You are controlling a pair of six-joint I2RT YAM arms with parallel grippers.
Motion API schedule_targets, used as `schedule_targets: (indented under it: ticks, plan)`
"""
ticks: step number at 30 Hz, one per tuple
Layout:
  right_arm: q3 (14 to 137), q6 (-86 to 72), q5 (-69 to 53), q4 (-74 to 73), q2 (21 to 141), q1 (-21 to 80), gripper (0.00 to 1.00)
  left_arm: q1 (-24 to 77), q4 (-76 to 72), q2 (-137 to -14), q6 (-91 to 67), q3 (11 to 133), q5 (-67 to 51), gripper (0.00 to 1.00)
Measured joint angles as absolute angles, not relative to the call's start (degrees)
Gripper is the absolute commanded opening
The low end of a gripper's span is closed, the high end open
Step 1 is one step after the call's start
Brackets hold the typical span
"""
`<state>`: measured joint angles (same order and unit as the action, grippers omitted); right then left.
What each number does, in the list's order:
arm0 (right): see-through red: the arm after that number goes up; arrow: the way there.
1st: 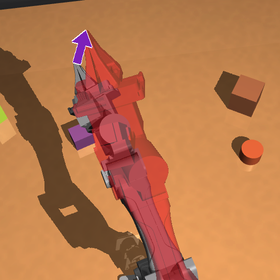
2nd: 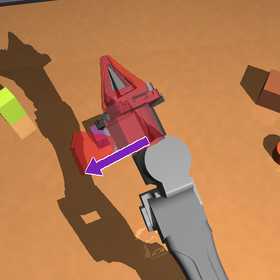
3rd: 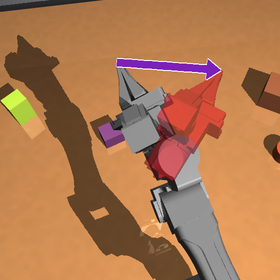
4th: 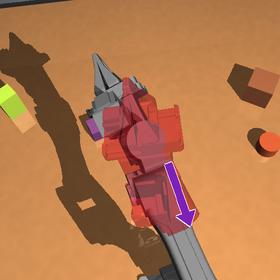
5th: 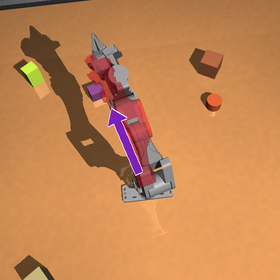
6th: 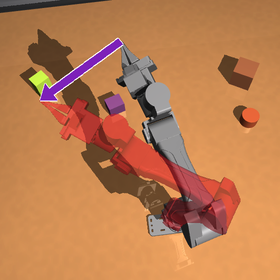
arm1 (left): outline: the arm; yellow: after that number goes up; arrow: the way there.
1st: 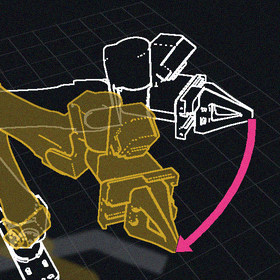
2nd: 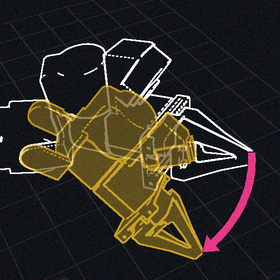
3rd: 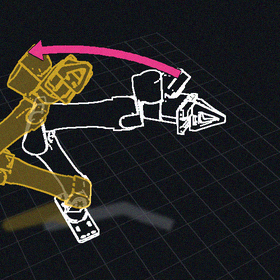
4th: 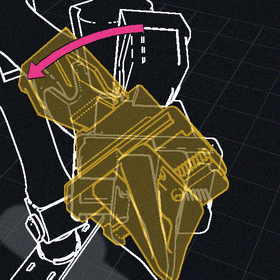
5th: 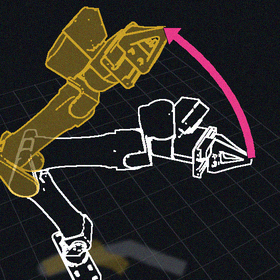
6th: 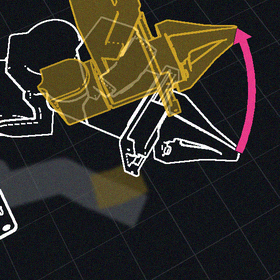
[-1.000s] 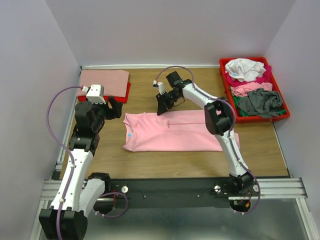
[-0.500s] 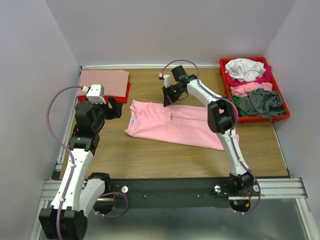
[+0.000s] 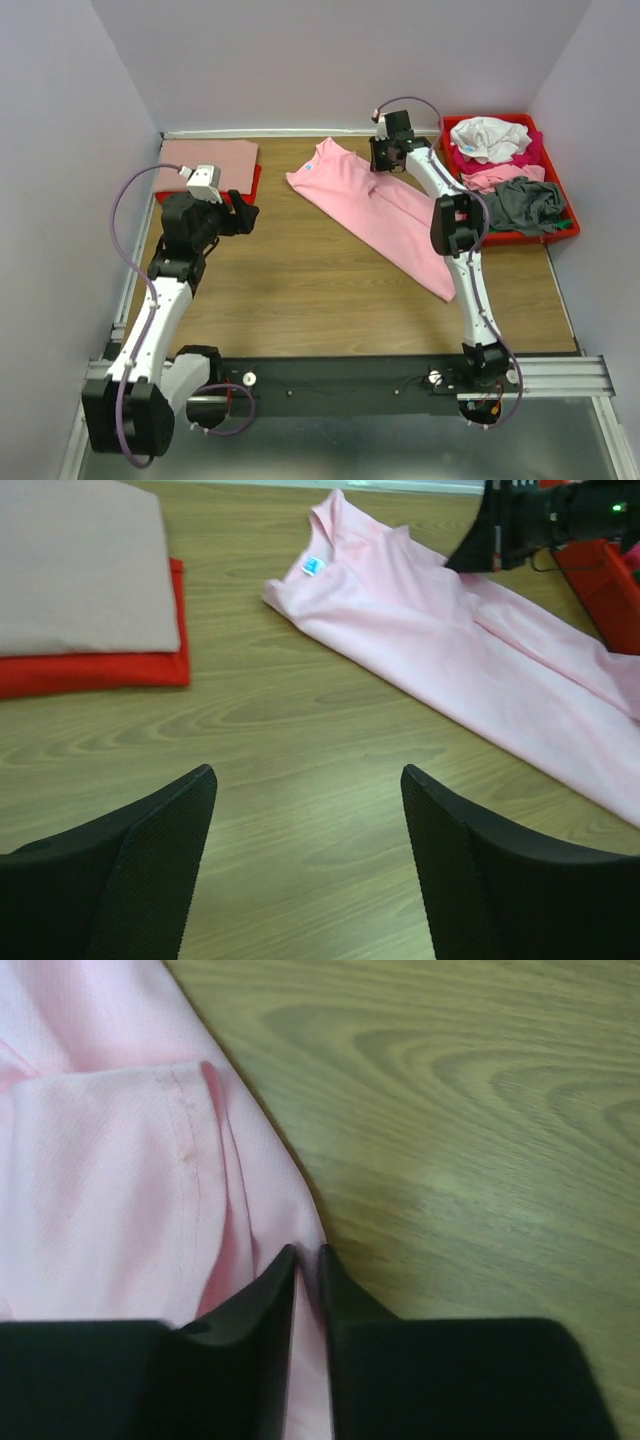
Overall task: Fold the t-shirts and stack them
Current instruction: Fold the tshirt
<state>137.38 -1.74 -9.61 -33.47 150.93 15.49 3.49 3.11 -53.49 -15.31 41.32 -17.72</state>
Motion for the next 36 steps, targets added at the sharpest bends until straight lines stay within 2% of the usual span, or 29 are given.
schedule_targets:
  ticks: [1,3,4,6,7,8,9,14,22,25,26,32,35,36]
  plan:
    - [138.2,-1.7,-9.1,-32.7,151.6,15.5,0.44,3.5,1.9,-55.5,-16.8,41.1,-19.0,0.72]
    - [139.3,-1.6,-8.2,-31.9,152.2,15.7,0.52,3.9,-0.5,-59.9,-19.0,40.6,-20.4,0.68]
    - [139.3,-1.5,-7.9,-31.8,152.2,15.8,0.62,4.3,-2.0,-62.8,-21.2,40.2,-20.7,0.66]
    - [139.2,-1.3,-7.7,-31.2,151.9,15.8,0.73,5.8,-3.8,-68.1,-24.4,39.7,-20.9,0.65]
    - [138.5,-0.1,-7.8,-30.9,151.2,15.8,0.85,7.1,-4.7,-71.4,-26.0,39.7,-20.8,0.65]
    - [136.3,1.3,-8.3,-30.6,149.6,15.8,0.89,8.6,-5.9,-74.6,-27.6,39.8,-20.4,0.65]
    - [133.2,3.2,-9.1,-31.0,147.1,15.8,0.99,10.3,-6.8,-78.5,-29.6,40.2,-19.9,0.65]
    - [113.0,10.8,-14.7,-30.2,128.5,15.9,1.00,14.9,-8.6,-93.2,-36.8,48.0,-16.2,0.65]
    - [84.2,18.8,-18.9,-26.2,95.4,15.9,1.00,16.3,-2.2,-114.7,-44.1,76.2,-2.9,0.61]
    - [76.0,19.7,-21.3,-25.2,87.2,15.9,1.00,16.3,0.7,-120.4,-45.1,82.7,-0.5,0.51]
    - [73.3,20.1,-22.2,-25.2,84.8,15.9,1.00,16.2,1.8,-121.9,-45.6,84.1,0.1,0.44]
    - [61.5,22.3,-25.5,-24.6,77.3,16.0,1.00,15.9,7.2,-126.1,-46.9,90.5,3.4,0.35]
    - [57.4,24.1,-27.9,-24.5,75.4,16.0,1.00,15.7,10.0,-128.0,-46.7,94.1,4.8,0.26]
    - [55.9,25.2,-29.0,-24.5,74.5,16.0,1.00,15.7,10.9,-128.7,-46.6,95.1,5.1,0.20]
